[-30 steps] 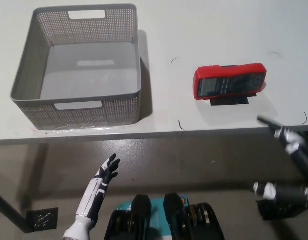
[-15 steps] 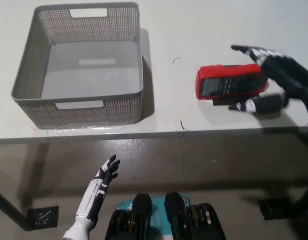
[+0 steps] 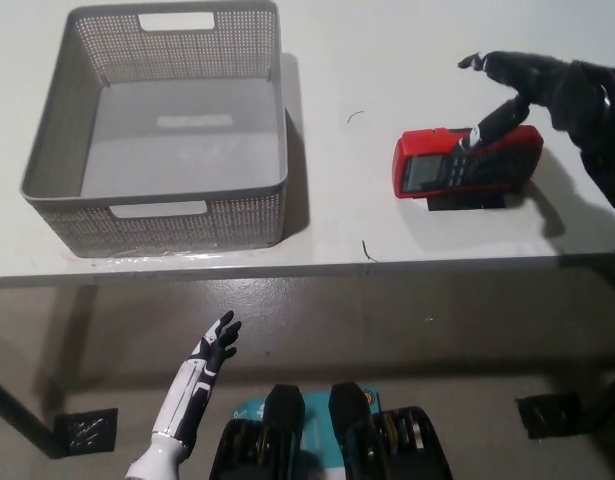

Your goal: Use the right hand to pick up a multimeter on the right side and put it into a container on the left side

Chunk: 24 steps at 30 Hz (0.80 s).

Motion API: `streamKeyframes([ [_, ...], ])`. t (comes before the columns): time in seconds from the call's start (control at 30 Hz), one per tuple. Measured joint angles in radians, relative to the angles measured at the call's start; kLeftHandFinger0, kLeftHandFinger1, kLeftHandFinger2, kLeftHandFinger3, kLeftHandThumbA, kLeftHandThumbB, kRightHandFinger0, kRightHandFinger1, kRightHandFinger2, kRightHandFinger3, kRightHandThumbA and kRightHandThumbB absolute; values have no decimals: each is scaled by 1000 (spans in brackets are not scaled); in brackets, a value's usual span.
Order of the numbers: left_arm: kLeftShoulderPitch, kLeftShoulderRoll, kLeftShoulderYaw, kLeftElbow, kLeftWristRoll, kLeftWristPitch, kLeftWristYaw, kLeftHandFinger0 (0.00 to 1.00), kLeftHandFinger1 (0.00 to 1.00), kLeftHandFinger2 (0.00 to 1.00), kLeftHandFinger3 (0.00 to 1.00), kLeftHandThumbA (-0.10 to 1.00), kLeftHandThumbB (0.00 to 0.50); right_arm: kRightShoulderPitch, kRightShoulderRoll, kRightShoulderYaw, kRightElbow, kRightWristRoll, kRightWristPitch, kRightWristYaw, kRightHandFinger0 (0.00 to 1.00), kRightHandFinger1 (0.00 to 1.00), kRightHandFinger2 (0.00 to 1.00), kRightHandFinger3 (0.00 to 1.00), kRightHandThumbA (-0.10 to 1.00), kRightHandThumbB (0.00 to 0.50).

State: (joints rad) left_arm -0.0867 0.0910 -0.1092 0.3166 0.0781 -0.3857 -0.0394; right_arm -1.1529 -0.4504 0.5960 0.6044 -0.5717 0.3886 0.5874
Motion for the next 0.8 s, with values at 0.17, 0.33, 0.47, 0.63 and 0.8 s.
streamKeyframes([
  [0.17,0,3,-1,0,2,-4,-3,1000,1000,1000,1000,1000,192,-46,42,14,134,-9,-25,0,1000,1000,1000,1000,1000,485],
  [0.33,0,6,-1,0,6,-6,-5,1000,1000,1000,1000,1000,207,-52,60,11,179,-14,-48,-1,1000,1000,1000,1000,1000,496],
  [0.47,-1,9,-2,0,9,-8,-8,1000,1000,1000,1000,1000,209,-54,66,-11,209,-2,-72,9,1000,1000,1000,1000,1000,500],
  [0.63,-1,9,-4,0,13,-10,-12,1000,1000,1000,1000,1000,205,-60,68,-32,245,19,-84,40,1000,1000,1000,1000,1000,500],
  [0.8,-1,11,-4,0,13,-12,-15,1000,1000,1000,1000,1000,203,-74,82,-32,342,23,-109,54,1000,1000,1000,1000,1000,493],
])
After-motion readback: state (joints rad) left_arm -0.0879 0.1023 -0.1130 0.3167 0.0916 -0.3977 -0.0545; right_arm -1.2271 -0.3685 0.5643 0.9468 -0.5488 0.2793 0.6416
